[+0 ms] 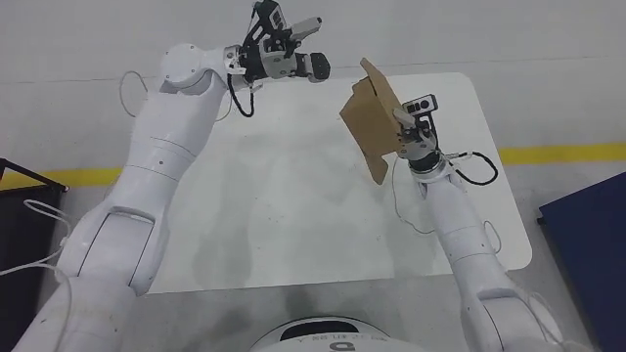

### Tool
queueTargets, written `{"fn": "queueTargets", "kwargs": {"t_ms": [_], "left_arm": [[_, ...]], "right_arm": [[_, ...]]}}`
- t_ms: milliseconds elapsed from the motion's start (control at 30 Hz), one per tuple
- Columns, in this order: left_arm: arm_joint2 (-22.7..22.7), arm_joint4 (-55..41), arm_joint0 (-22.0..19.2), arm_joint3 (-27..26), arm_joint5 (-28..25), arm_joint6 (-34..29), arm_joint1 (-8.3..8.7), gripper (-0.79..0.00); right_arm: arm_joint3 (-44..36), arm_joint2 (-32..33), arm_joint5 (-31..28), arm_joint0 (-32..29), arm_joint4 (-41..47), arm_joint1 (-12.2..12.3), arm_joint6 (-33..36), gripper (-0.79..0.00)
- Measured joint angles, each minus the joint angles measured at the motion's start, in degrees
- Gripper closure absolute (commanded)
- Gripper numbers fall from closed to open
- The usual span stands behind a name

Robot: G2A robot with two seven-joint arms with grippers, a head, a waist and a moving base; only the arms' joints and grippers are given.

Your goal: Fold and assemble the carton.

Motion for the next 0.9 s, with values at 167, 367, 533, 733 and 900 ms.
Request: {"fn": "queueTargets", "kwargs": {"t_ms": [167, 367, 533, 733, 900], "left_arm": [[-0.9, -6.7, 1.4, -1.4, 4.2, -5.5, 0.03, -0.785], [-0.7, -3.9, 1.0, -2.3, 7.4, -8.3, 0.63, -0.785], [-1.6, -8.5, 1.7, -2.5, 9.0, -11.4, 0.58, -0.785], [-3.0, -6.8, 1.2, -2.4, 8.9, -11.0, 1.27, -0.785], [-1.5, -5.6, 1.4, -2.7, 11.4, -11.7, 1.2, -0.785]], "right_arm": [[-2.3, -0.2, -1.1, -0.8, -5.3, 0.6, -0.7, 0.0], [-3.3, 0.2, -3.0, -1.1, -8.9, 1.1, -1.6, 0.0], [-3.4, 0.5, -4.9, -0.9, -11.7, 1.6, -1.4, 0.0], [-2.4, 1.5, -7.3, -0.5, -13.9, 2.2, -2.5, 0.0], [-3.5, 1.4, -7.0, -1.0, -15.3, 2.6, -2.2, 0.0]]}}
